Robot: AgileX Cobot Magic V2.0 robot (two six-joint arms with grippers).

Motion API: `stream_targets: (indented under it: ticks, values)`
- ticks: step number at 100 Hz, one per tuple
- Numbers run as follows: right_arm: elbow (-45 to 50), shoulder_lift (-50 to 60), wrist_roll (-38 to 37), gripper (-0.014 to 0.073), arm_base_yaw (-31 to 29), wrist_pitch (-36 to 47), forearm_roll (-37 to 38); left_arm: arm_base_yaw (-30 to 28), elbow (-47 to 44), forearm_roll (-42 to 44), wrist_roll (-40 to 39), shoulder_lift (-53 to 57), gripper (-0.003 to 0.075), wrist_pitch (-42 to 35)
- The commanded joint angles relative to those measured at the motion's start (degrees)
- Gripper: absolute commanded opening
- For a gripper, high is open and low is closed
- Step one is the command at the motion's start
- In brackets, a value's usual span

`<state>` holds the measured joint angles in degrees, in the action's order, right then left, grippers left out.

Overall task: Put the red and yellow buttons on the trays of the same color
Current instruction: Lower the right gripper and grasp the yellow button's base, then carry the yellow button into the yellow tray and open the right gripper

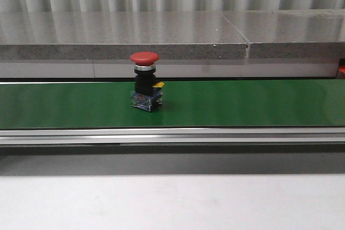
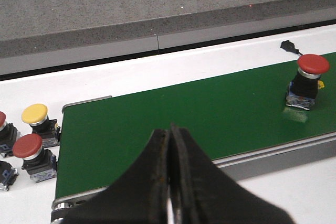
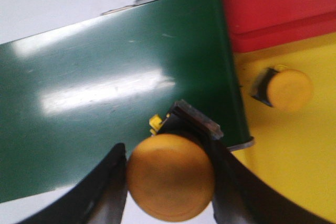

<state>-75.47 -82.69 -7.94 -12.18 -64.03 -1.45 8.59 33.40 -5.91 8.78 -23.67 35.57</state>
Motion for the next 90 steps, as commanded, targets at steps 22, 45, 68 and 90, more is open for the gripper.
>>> stream_targets:
  ticks: [22,45,68,90]
  values:
    - [-1.7,2.0,-0.7,0.0244,-14.8,4.2,-0.7,0.4,1.4,-0.9,-0.1,-0.3,-0.0020,-4.1]
    - [-1.6,-0.6,-3.1,0.0244,-24.2,9.1,-3.1,0.4,1.4,-0.9,-0.1,-0.3,-0.0020,-4.1]
    - [-1.6,-7.5,-3.1,0.0244,-25.4,13.9,-6.2,0.4,1.4,-0.9,-0.1,-0.3,-0.0020,-4.1]
    - [-1.6,-14.3,-3.1,0.0244,-25.4,16.7,-8.1,0.4,1.4,-0.9,-0.1,-0.3,-0.0020,-4.1]
